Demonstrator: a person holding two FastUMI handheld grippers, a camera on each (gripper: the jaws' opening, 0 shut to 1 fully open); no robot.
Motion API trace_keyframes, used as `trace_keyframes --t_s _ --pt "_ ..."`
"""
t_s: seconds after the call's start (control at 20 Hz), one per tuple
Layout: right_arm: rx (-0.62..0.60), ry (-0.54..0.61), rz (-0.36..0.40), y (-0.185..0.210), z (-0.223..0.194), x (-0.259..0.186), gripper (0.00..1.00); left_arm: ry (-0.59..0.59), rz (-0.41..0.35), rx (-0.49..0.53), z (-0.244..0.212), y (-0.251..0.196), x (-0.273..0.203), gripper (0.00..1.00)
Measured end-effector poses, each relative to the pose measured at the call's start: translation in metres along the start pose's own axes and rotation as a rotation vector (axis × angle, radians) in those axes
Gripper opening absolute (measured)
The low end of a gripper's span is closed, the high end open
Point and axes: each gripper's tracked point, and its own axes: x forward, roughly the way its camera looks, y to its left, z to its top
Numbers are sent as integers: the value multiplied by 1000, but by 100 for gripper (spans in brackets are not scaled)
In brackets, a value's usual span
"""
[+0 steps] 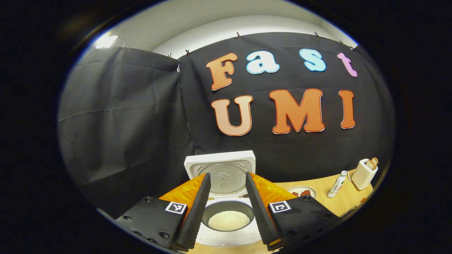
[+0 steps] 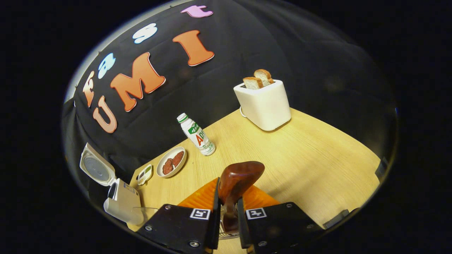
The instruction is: Close the left gripper, press the button to open the rice cooker; take a wooden spoon from the chopstick holder with the right hand, scoop a spoonful of rice and pour it into the rice cooker, then put the wooden spoon back into the chopstick holder.
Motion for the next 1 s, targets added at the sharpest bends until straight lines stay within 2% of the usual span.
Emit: trace_keyframes --t_s 0.1,0.3,0.35,0.4,0.45,0.5,0.55,0.85,1.0 --pt "-11 -11 -5 4 1 -5 19 0 -9 0 -1 -1 1 67" --pt "-45 -39 -20 12 6 -22 18 -3 -19 -9 -6 2 4 70" --pt "-46 -49 -17 16 9 -26 18 -2 -22 -17 -9 3 5 67" --pt "-45 -62 -16 19 14 -30 18 2 -30 -24 -11 3 6 70" --pt "-55 -72 -18 23 17 -34 18 4 -31 -30 -13 5 8 67" --pt "-68 -84 -24 25 21 -38 13 6 -34 -36 -14 7 10 70" --pt "-87 -96 -33 25 22 -42 18 7 -34 -43 -16 10 11 70" --pt "-99 -137 -55 36 29 -61 18 26 -32 -74 -33 26 23 70" --pt "-79 -181 -28 56 45 -78 18 27 -47 -105 -38 30 23 71"
